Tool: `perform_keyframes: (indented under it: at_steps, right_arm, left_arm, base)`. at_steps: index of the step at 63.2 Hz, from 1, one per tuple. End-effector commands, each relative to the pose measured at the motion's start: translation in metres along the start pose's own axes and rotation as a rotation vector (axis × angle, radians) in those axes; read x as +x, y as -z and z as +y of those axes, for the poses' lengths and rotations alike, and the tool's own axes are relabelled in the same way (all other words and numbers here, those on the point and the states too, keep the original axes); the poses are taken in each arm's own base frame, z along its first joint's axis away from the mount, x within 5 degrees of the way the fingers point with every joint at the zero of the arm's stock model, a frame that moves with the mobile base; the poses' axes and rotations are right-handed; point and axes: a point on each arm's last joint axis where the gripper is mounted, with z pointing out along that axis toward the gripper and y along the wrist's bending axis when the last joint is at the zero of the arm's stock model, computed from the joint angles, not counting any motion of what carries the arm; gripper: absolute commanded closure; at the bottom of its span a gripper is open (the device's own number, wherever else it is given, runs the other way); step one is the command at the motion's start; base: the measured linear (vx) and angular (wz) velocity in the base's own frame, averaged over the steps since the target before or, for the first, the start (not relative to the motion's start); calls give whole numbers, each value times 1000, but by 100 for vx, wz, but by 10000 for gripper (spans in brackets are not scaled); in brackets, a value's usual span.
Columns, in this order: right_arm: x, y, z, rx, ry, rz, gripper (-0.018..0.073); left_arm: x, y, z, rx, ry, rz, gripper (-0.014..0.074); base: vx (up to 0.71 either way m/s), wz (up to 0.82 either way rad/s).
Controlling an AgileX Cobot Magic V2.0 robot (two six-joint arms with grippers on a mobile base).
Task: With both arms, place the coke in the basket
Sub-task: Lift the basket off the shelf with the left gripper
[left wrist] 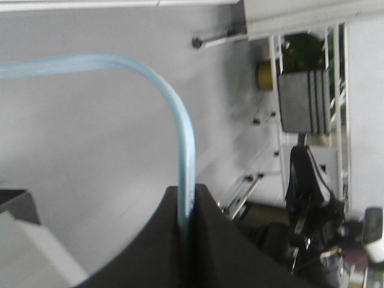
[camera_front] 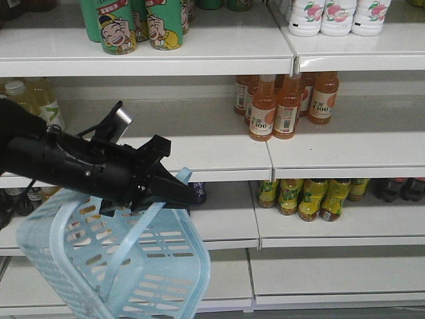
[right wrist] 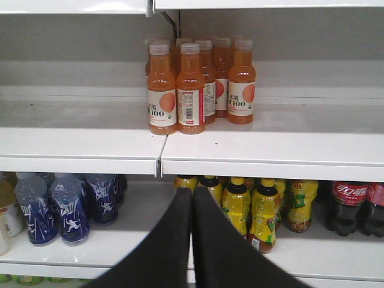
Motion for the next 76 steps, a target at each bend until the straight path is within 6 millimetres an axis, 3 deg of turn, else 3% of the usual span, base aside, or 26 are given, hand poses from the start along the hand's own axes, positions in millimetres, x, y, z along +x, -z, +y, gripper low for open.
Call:
perform_keyframes:
  at_steps: [1, 13, 26, 76]
  right_arm:
    - [-5, 1, 0, 1, 9, -78, 569]
    - [-5, 1, 0, 1, 9, -78, 569]
    - [-5, 1, 0, 0, 9, -79, 569]
    - [-5, 1, 0, 0, 9, -79, 569]
  left_arm:
    - [14, 4, -12, 136, 44, -134, 604]
    - [40, -13, 11, 255, 130, -175, 604]
    - [55, -20, 30, 214, 169, -138, 604]
    - [58, -20, 33, 190, 145, -121, 604]
  base:
    - [0, 0]
    - [0, 0]
    - [0, 0]
    - [0, 0]
